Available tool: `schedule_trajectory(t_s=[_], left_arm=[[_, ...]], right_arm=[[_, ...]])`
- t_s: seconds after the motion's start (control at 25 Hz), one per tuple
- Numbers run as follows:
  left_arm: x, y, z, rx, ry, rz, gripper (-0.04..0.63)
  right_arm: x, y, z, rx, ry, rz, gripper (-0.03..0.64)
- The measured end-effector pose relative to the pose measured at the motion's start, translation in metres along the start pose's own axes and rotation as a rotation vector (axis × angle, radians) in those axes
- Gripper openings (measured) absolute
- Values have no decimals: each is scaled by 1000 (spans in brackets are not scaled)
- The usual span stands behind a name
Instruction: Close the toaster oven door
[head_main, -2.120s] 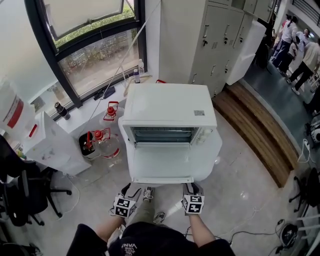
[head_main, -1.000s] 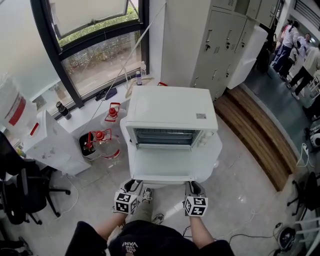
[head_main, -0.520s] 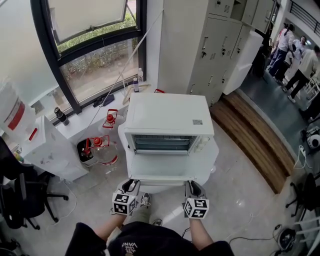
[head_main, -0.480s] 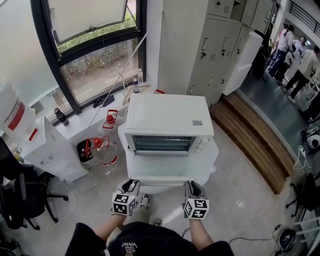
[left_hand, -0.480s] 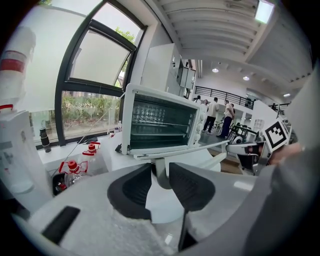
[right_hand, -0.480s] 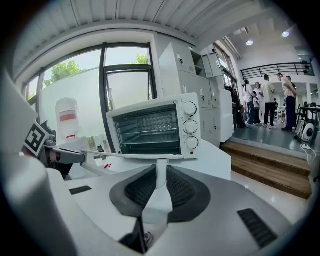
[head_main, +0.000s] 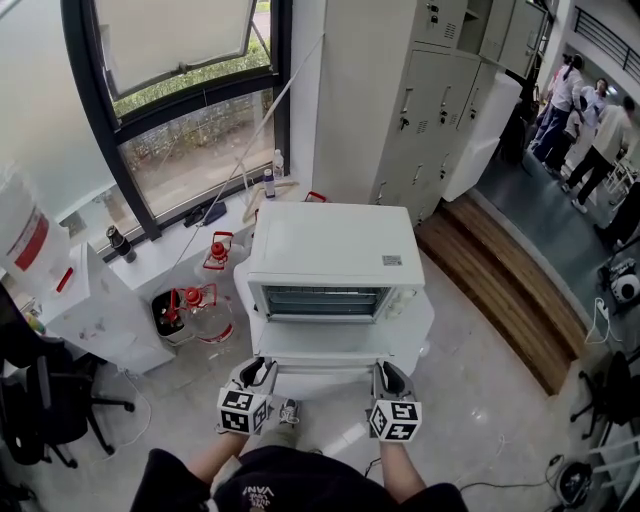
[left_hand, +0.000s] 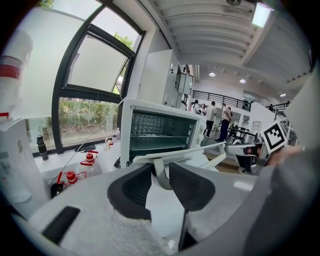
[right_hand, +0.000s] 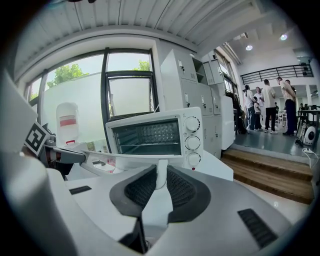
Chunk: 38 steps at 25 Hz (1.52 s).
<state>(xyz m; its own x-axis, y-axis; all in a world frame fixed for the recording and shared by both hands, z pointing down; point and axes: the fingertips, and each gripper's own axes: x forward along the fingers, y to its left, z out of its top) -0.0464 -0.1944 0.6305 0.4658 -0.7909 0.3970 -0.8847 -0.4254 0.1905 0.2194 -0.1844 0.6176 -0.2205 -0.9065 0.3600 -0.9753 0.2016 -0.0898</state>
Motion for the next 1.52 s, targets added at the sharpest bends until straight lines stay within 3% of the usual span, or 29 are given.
schedule_trajectory(t_s=[0.64,1.52], left_arm=[[18,13,66,14,-116,-24,123],[44,31,113,-12,-161,-64,121]], right_arm=[[27,-4,64,-37,-69,-10,66],[61,-9,110,-56,-101,-32,63]])
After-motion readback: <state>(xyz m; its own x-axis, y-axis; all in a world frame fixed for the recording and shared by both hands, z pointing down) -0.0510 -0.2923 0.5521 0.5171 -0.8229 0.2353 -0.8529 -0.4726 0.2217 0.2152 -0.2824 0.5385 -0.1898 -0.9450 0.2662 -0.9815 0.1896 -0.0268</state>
